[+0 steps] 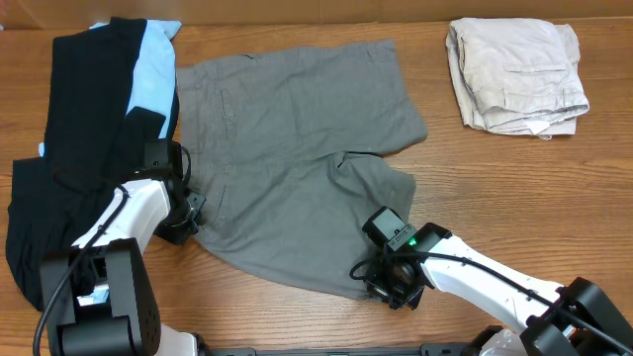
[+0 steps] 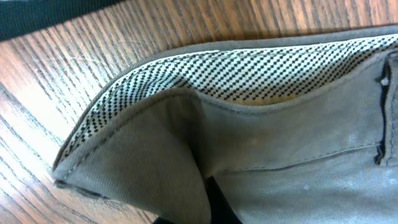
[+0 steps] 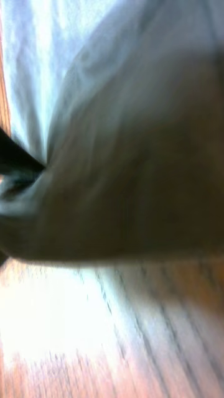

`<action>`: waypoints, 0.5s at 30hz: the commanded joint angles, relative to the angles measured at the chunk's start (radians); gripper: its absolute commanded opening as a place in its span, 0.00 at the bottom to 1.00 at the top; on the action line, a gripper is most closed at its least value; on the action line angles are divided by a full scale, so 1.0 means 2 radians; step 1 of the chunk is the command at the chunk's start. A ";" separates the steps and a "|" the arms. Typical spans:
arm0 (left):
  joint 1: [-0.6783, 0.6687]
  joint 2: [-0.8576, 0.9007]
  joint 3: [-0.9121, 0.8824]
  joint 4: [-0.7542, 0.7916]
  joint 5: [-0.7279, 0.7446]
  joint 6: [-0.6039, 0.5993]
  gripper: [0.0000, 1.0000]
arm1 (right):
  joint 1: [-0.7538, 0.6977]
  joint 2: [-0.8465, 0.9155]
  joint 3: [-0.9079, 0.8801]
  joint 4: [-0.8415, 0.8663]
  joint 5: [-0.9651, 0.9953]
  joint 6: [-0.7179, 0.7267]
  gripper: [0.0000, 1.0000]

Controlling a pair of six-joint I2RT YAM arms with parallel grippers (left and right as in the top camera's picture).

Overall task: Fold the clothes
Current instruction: 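Grasp the left and right leg hems with the left and right grippers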

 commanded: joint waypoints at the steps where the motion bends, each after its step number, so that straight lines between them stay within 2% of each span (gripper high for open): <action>1: 0.002 0.035 -0.026 -0.004 0.023 0.040 0.04 | -0.001 0.012 -0.014 0.003 0.032 -0.005 0.04; 7: 0.003 0.034 0.000 0.000 0.023 0.154 0.04 | -0.045 -0.014 0.010 -0.040 0.048 -0.016 0.04; 15: 0.002 0.021 0.083 -0.079 0.023 0.218 0.04 | -0.105 -0.099 0.044 -0.074 0.046 -0.079 0.04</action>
